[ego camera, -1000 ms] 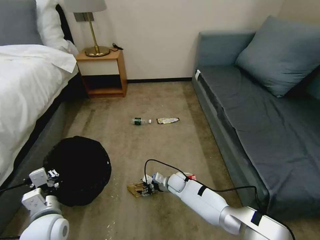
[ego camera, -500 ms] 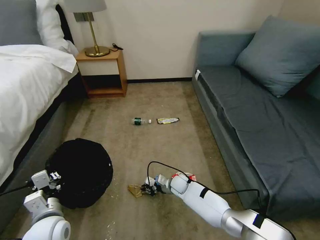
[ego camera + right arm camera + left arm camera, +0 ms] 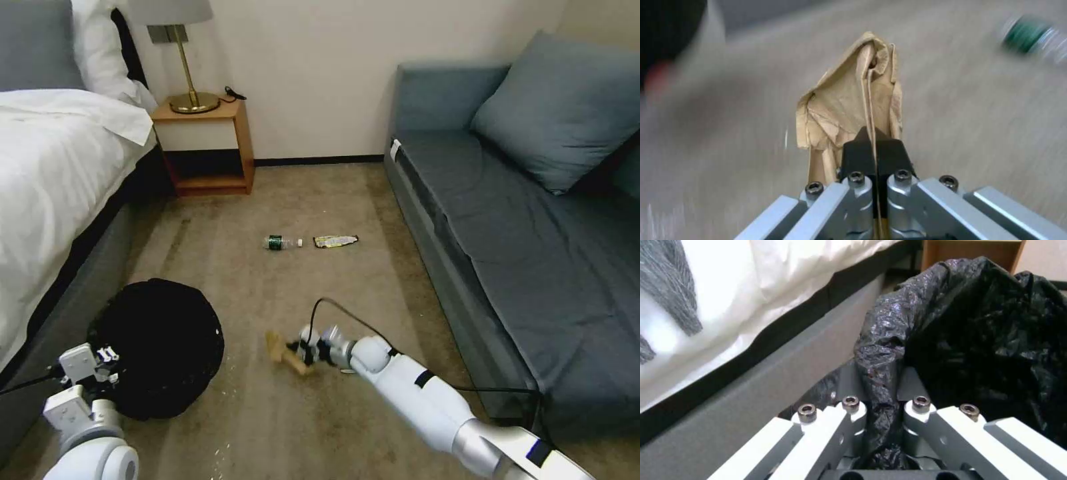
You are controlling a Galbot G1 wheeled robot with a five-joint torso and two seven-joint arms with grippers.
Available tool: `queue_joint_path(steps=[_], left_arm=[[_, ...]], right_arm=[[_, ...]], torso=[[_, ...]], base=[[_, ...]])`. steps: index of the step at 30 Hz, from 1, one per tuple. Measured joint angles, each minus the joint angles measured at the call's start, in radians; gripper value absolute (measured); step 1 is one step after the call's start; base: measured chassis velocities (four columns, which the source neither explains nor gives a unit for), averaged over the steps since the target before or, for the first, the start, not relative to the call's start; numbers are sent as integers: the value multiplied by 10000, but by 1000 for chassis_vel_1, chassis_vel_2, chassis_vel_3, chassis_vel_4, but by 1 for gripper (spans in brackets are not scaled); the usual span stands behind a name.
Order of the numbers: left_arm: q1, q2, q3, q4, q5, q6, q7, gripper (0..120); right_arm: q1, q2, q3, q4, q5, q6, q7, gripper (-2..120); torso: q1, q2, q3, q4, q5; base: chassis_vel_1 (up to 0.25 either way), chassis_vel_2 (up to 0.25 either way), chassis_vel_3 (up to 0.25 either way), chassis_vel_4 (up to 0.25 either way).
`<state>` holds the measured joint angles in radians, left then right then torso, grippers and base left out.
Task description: Pick up the trash bin, then pick up the garbage on the floor and place it into the trash bin.
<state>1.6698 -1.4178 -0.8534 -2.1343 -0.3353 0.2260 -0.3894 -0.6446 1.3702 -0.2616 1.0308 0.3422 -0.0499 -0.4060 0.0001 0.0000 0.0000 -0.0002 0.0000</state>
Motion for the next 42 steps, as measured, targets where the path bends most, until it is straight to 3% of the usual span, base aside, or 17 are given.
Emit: queue_joint_path(steps=[3,7,11,14,18,21,25,35,37,42], left_arm=[[-4,5,51,-29,-9,0,0,5],[-44,2,107,-29,-17,0,0,5],[-146,2,191,85,-53,12,2,5],[-254,20,252,204,-76,34,0,5],[-403,54,346,321,-110,47,70,5],[-579,120,387,387,-190,48,222,5],[-622,153,393,263,-447,58,251,5],[-546,185,361,2,-731,52,300,5],[-553,188,353,-5,-733,41,302,5],[-528,178,350,-5,-731,25,304,5]], right_arm=[[21,-256,157,1679,1614,-425,493,0],[39,-574,-178,3276,2862,-867,834,0],[37,-628,-818,4630,3904,-1281,1146,0],[143,-309,-1205,4888,4194,-1375,1244,0],[429,462,-1599,4703,4297,-1388,1274,0],[728,1463,-1896,3905,4344,-1386,1441,0],[798,1976,-2148,3255,4096,-1323,1461,0],[595,2302,-2439,2378,3300,-975,1501,0],[508,2257,-2393,2311,3203,-914,1532,11],[424,2048,-2373,2339,3086,-846,1560,25]], torso=[[-1,0,0,2,0],[-1,0,0,1,1],[-1,0,0,-1,-1],[-1,0,0,0,-2],[-1,0,-1,4,-2],[-1,0,0,3,-3],[-1,0,0,4,-3],[-1,0,0,2,-2],[-1,0,0,2,-1],[-1,0,0,2,0]], base=[[0,0,0,0],[0,0,0,0],[0,0,0,0],[0,0,0,0],[0,0,0,0],[0,0,0,0],[0,0,0,0],[0,0,0,0],[0,0,0,0],[0,0,0,0]])
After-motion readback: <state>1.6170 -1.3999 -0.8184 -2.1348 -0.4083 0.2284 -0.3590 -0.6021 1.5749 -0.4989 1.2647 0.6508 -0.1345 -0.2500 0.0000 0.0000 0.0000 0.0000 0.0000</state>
